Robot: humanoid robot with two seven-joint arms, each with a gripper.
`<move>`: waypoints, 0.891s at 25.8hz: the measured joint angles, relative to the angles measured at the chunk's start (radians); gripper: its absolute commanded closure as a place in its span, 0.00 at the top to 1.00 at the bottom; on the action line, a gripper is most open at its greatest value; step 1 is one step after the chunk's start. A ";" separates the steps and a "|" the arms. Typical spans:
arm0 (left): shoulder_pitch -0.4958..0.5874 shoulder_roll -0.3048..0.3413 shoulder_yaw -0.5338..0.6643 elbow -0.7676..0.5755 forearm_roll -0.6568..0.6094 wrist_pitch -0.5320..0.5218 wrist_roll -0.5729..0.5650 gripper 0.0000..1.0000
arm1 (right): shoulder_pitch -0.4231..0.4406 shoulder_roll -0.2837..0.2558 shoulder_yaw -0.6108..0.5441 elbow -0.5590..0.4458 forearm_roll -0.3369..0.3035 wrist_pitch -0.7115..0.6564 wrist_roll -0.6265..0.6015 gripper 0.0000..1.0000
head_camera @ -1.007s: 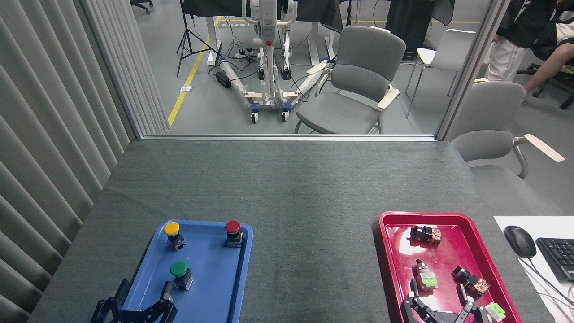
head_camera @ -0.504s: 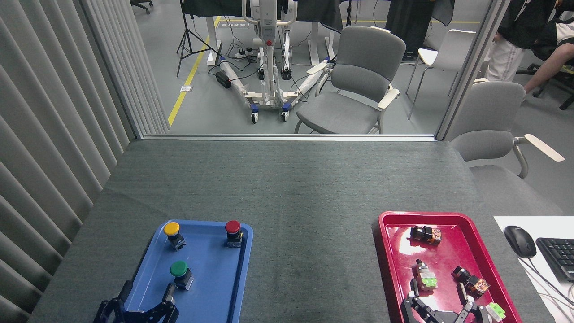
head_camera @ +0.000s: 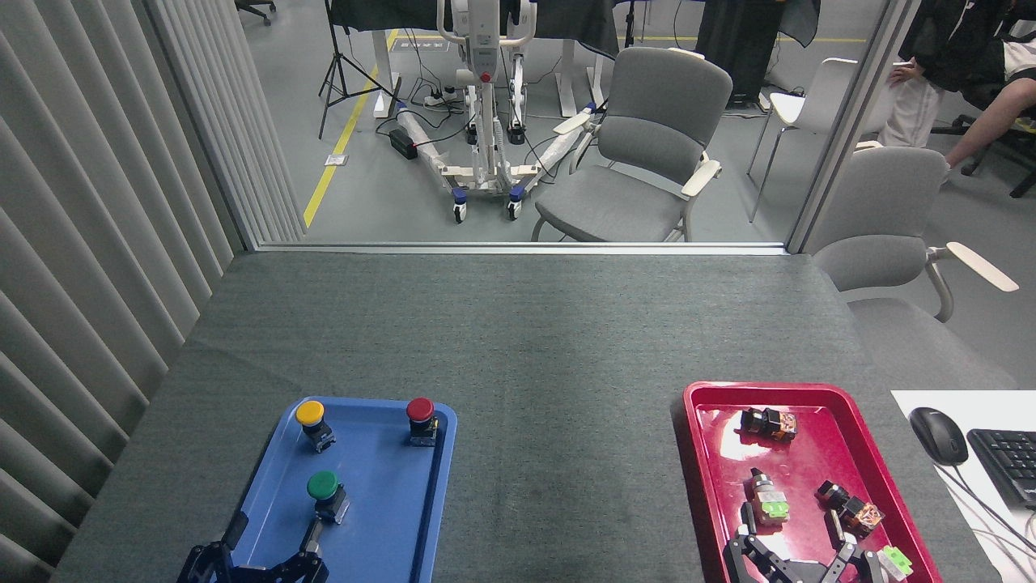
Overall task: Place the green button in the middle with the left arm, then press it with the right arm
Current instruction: 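Grasp the green button on the blue tray with the left hand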
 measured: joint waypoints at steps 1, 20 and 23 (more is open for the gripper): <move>-0.005 0.000 0.000 0.004 -0.004 0.001 0.001 0.99 | 0.000 0.000 0.000 0.000 0.000 0.000 0.000 0.99; -0.212 0.000 -0.058 0.334 -0.045 -0.002 0.001 0.99 | 0.001 0.002 -0.001 0.000 -0.001 -0.001 -0.001 0.99; -0.239 0.000 -0.067 0.377 -0.056 -0.002 0.001 0.99 | 0.002 0.002 -0.001 0.000 -0.001 -0.001 -0.002 0.99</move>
